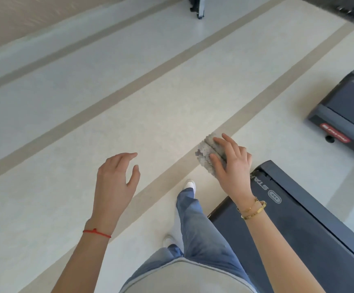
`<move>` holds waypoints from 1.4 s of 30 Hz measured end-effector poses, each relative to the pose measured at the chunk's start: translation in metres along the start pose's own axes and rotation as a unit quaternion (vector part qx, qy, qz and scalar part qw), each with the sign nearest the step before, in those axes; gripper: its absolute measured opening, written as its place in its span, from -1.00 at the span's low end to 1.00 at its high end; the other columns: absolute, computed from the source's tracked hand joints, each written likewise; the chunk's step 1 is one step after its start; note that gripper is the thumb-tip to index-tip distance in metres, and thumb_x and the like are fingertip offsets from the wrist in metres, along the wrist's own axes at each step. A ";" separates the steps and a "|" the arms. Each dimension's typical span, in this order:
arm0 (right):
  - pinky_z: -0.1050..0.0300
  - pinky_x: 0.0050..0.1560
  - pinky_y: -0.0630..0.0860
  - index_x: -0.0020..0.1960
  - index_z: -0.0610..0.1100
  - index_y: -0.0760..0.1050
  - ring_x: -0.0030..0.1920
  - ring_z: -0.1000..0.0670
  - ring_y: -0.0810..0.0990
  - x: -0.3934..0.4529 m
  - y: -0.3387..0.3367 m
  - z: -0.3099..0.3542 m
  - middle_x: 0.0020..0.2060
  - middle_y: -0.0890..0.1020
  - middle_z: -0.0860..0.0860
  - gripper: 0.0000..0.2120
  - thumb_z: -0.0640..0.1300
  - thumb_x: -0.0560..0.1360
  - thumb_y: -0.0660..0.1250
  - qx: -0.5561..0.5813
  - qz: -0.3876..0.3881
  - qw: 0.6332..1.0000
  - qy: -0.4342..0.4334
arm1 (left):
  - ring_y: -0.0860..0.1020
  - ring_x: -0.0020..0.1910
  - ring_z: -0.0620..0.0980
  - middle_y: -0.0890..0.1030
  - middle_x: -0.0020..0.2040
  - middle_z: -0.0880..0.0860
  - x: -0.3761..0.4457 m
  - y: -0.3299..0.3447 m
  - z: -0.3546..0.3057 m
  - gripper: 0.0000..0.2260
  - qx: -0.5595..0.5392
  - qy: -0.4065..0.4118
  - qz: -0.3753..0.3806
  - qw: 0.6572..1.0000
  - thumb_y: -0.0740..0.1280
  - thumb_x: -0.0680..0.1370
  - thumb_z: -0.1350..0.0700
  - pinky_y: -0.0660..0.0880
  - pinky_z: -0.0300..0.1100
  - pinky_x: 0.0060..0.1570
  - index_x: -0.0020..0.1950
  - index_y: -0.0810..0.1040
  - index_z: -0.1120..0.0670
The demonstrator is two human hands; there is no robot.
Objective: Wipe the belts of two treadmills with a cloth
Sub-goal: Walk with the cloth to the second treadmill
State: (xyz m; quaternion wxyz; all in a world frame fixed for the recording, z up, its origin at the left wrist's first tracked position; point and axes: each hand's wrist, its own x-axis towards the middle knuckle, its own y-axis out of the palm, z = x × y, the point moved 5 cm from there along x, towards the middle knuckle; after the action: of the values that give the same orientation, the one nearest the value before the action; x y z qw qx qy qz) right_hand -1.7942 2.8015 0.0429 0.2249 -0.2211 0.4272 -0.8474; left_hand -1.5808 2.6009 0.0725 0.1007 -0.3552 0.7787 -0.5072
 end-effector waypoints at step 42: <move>0.16 0.07 0.12 0.35 0.06 0.42 0.15 -0.01 0.41 0.403 -0.256 -0.531 0.42 0.40 0.11 -0.69 -0.03 0.61 0.26 -0.091 -0.282 0.861 0.413 | 0.54 0.20 0.09 0.62 0.19 0.07 0.604 0.477 -0.673 -0.75 -0.141 0.477 0.258 0.828 0.33 0.60 0.20 0.48 0.07 0.25 0.28 0.59 0.13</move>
State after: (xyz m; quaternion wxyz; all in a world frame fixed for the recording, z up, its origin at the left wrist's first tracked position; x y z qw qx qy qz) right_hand -2.4674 3.0398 0.0426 -0.2419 0.0186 0.4751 -0.8458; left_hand -2.5841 2.8000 0.0977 -0.2073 0.1350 0.8564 -0.4532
